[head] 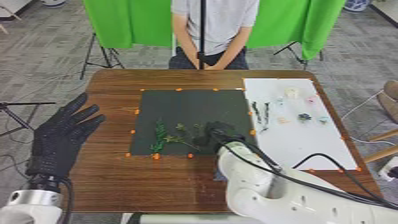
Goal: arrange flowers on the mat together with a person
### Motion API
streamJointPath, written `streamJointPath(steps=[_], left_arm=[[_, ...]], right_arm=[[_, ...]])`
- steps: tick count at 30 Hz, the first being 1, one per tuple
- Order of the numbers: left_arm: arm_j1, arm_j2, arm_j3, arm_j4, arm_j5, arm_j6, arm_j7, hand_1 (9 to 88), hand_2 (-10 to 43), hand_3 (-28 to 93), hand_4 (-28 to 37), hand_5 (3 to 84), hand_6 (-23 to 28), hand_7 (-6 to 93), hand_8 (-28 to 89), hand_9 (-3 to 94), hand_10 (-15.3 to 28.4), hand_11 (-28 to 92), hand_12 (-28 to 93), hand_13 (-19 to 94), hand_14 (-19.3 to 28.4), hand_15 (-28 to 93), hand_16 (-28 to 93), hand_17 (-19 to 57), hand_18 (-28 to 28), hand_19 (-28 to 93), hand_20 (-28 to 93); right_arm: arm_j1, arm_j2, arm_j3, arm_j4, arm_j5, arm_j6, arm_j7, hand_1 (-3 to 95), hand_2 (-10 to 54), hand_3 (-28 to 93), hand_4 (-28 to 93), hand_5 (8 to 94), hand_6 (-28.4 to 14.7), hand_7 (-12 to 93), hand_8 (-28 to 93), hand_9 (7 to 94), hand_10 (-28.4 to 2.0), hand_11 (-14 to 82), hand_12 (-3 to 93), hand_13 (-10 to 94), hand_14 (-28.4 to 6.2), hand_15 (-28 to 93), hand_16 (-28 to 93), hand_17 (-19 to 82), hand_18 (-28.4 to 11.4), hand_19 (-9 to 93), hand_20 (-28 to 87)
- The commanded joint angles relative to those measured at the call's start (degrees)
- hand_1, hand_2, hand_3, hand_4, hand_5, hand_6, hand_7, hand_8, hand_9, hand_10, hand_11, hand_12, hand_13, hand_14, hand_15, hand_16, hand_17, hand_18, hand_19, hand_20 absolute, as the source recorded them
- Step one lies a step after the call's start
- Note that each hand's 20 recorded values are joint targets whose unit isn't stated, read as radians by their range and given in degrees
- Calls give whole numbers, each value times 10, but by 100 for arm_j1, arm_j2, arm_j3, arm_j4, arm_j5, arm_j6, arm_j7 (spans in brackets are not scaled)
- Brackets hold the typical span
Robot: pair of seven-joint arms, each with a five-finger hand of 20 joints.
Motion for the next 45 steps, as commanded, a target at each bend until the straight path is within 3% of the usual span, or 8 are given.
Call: streamJointPath(steps=[1, 9, 22, 26, 27, 31, 36, 45], left_arm=[[-199, -125, 80, 93, 71, -80, -305, 222, 89, 749, -242, 349, 74, 94, -83, 323, 161, 193, 98, 223, 229, 452, -79, -88, 176, 384, 142], [-130, -178, -10, 65, 75, -71, -291, 222, 89, 749, -242, 349, 74, 95, -83, 323, 161, 193, 97, 223, 229, 453, -79, -88, 176, 384, 142], [202, -124, -57, -8, -70, 85, -2, 222, 89, 749, -243, 350, 75, 94, -83, 323, 161, 194, 98, 223, 229, 452, -79, -88, 176, 383, 142], [244, -86, -90, -29, -77, 81, 55, 222, 89, 749, -243, 350, 75, 93, -83, 323, 162, 194, 97, 223, 230, 452, -79, -88, 176, 383, 142], [339, 15, -77, -41, -147, 143, 245, 222, 89, 749, -243, 350, 75, 93, -83, 323, 161, 194, 97, 223, 230, 452, -79, -88, 176, 383, 142], [616, 110, -277, -91, -229, 190, 484, 220, 89, 749, -243, 350, 75, 93, -83, 323, 161, 194, 97, 223, 229, 452, -79, -88, 176, 384, 143], [613, -67, -509, -98, -129, 109, 246, 216, 89, 747, -249, 349, 74, 93, -83, 322, 161, 192, 97, 223, 230, 451, -79, -88, 178, 390, 147], [768, -20, -533, -51, -152, 121, 479, 203, 89, 741, -267, 349, 73, 92, -83, 319, 161, 184, 95, 221, 229, 449, -78, -88, 179, 388, 145]], right_arm=[[-111, -338, -46, 199, 271, -187, -159, 243, 115, 596, -196, 876, -28, 130, -137, 937, -134, 350, 167, 858, -103, 637, 216, 482, -274, 932, 268], [-227, -434, 89, 141, 203, -314, -304, 243, 120, 596, -197, 862, -30, 124, -134, 937, -139, 320, 181, 839, -108, 643, 212, 467, -272, 932, 255], [-288, -13, 422, -342, 188, 19, -447, 249, 121, 591, -195, 871, -27, 126, -134, 937, -138, 330, 180, 848, -109, 641, 206, 468, -276, 932, 252], [-728, 349, 1052, -706, 187, 390, -539, 247, 120, 597, -193, 874, -26, 127, -135, 937, -138, 334, 178, 849, -109, 640, 206, 469, -276, 932, 253], [-854, 464, 1227, -797, 156, 507, -563, 248, 120, 598, -193, 875, -26, 128, -135, 937, -138, 334, 178, 849, -110, 640, 206, 469, -277, 932, 253], [-1470, 881, 2080, -1071, 194, 1154, -748, 243, 121, 606, -193, 862, -27, 124, -134, 937, -140, 316, 177, 833, -115, 643, 208, 453, -278, 932, 254], [-2595, 1238, 3582, -1324, 940, 1790, -1314, 237, 124, 611, -194, 812, -38, 112, -118, 891, -159, 245, 190, 768, -141, 618, 180, 390, -273, 929, 132], [-4351, 1576, 5476, -1278, 3026, 2994, -3450, 219, 131, 642, -209, 703, -37, 125, -118, 749, -196, 198, 165, 634, -183, 572, 133, 249, -258, 797, 65]])
